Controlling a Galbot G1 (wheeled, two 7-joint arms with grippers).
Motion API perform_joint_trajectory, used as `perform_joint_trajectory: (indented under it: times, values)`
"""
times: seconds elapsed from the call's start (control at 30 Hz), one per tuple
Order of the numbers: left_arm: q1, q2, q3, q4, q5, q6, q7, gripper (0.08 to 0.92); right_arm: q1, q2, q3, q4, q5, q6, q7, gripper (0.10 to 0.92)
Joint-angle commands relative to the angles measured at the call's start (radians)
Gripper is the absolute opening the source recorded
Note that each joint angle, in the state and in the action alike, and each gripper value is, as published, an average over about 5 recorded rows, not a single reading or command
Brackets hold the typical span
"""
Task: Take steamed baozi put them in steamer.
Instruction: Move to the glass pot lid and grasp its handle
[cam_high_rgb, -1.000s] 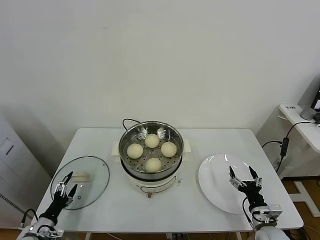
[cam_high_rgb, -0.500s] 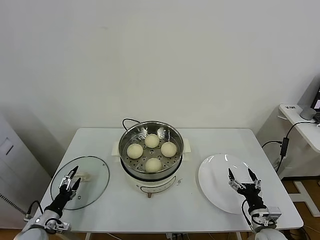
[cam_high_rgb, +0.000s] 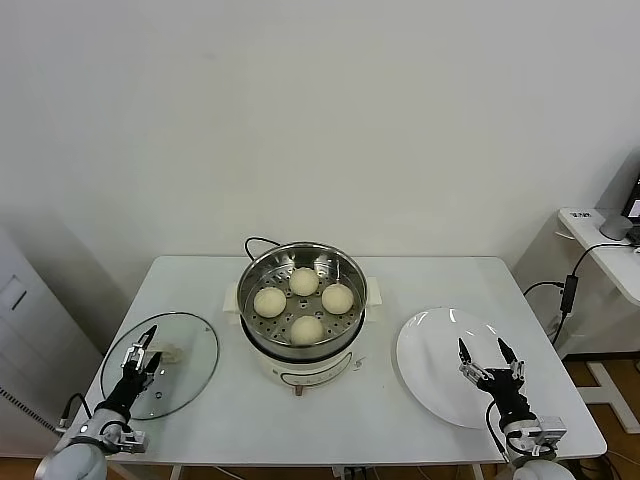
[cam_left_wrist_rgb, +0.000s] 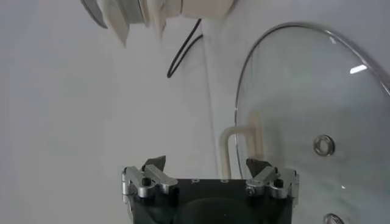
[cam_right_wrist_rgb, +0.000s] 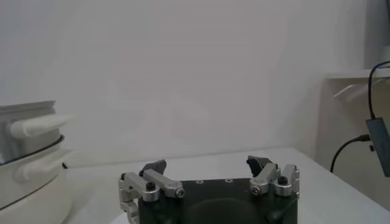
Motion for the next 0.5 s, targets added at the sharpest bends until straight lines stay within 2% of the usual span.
perform_joint_trajectory:
  times: [0.03,0.5]
  values:
    - [-0.032,-0.009,0.003,0.025,-0.026,0.006,0.025,0.796,0.002,0.004,-0.001,0.000,-0.003,0.000,-0.001,0.823]
    - [-0.008,-0.002,-0.010,-0.014,-0.070,-0.003,0.036,0.403,0.009,0.004,-0.003,-0.001,-0.009,-0.002,-0.002,0.823]
